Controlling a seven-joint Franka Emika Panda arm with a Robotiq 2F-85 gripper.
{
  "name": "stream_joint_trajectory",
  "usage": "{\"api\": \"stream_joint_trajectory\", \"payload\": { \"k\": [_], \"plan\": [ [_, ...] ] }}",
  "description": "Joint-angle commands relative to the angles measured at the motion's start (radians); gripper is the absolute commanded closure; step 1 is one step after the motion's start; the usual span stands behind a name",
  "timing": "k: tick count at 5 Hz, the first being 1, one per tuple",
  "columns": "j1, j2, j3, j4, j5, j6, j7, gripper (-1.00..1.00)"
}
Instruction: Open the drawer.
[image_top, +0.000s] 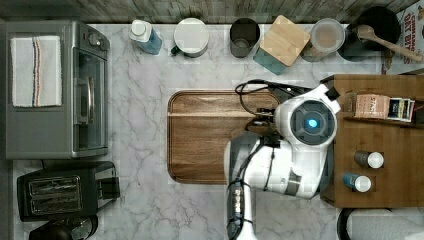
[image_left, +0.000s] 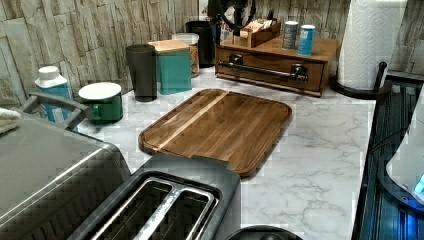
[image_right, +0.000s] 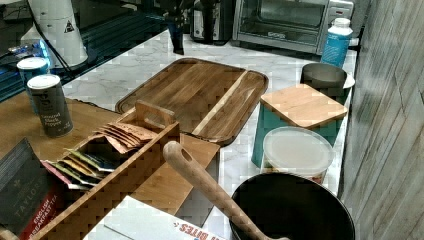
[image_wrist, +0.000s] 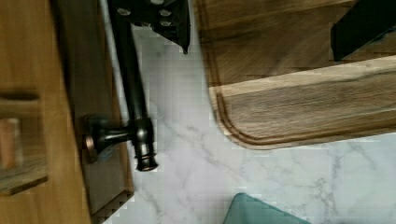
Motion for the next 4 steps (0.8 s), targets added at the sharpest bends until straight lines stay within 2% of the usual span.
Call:
{"api": "stream_joint_trajectory", "payload": {
  "k": [1,2,4],
  "plan": [
    [-0.087,-0.008,-0.079,0.013,-0.023,0.042,-0.134,-1.00],
    [-0.092,0.002,-0.092,-0.041,-0.041,0.154,-0.165,-1.00],
    [-0.092,0.015,-0.102,-0.080,-0.006,0.185,-0.181,-1.00]
  ]
}}
